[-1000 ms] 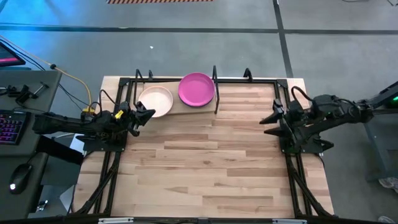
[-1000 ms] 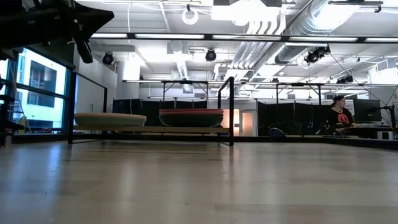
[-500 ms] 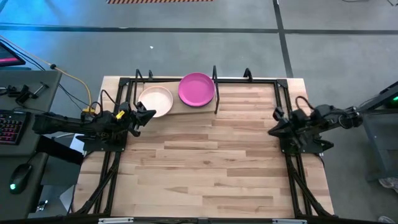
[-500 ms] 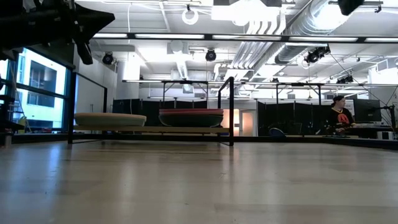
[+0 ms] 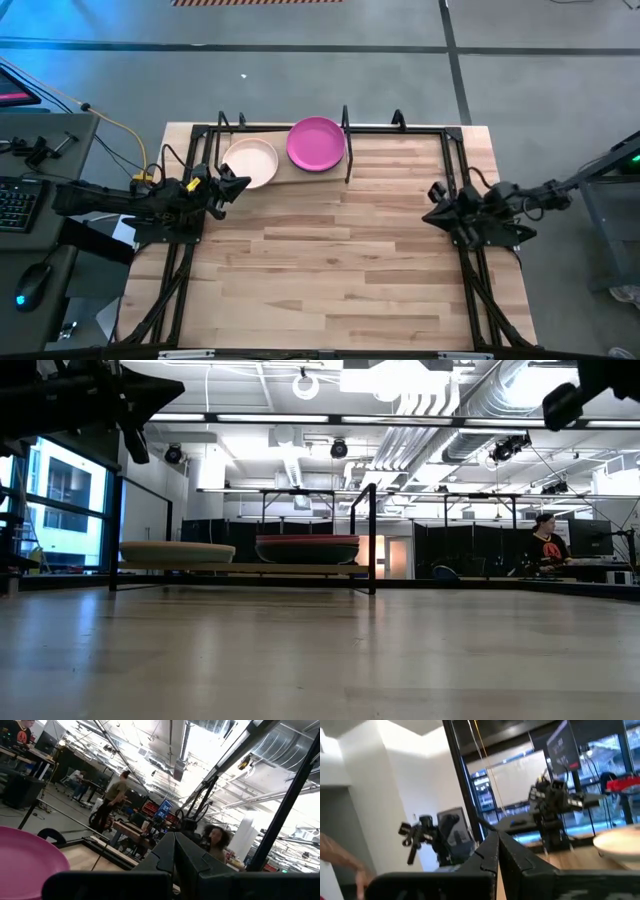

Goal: Place and stack plates onto a shelf
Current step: Return to Home Position

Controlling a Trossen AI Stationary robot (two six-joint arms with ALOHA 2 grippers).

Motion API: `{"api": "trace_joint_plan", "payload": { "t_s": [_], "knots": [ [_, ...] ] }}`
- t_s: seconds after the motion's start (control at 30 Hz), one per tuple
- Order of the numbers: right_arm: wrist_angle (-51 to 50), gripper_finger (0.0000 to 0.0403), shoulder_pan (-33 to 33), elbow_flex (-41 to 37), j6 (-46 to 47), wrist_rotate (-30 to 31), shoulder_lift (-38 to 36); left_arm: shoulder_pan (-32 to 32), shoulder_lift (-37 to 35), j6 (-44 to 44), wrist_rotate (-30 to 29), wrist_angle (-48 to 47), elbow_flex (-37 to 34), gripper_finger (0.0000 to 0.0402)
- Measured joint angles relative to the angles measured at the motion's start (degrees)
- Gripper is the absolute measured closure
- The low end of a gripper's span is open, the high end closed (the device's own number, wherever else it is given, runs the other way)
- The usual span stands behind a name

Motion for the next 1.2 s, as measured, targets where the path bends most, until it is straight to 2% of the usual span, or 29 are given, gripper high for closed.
{"api": "trace_joint_plan", "payload": {
  "t_s": [0.27,0.57,0.83,1.2],
  "knots": [
    [-4.42,0.0402,-5.57,0.17,-2.02,-1.27,-0.02,0.0,-0.02,0.0,0.0,-0.01,0.0,0.0401],
    [-4.85,0.0403,-14.44,-0.53,-1.92,-11.34,-0.02,0.0,0.0,0.0,0.0,-0.01,0.0,0.0401],
    [1.48,0.0403,-14.78,-6.68,-1.78,-11.69,-0.02,0.0,-0.01,0.0,0.0,-0.01,0.0,0.0401],
    [-0.84,0.0403,-14.78,-6.93,-4.98,-11.73,0.0,0.0,-0.02,0.01,0.0,-0.02,0.0,0.0401]
  ]
}}
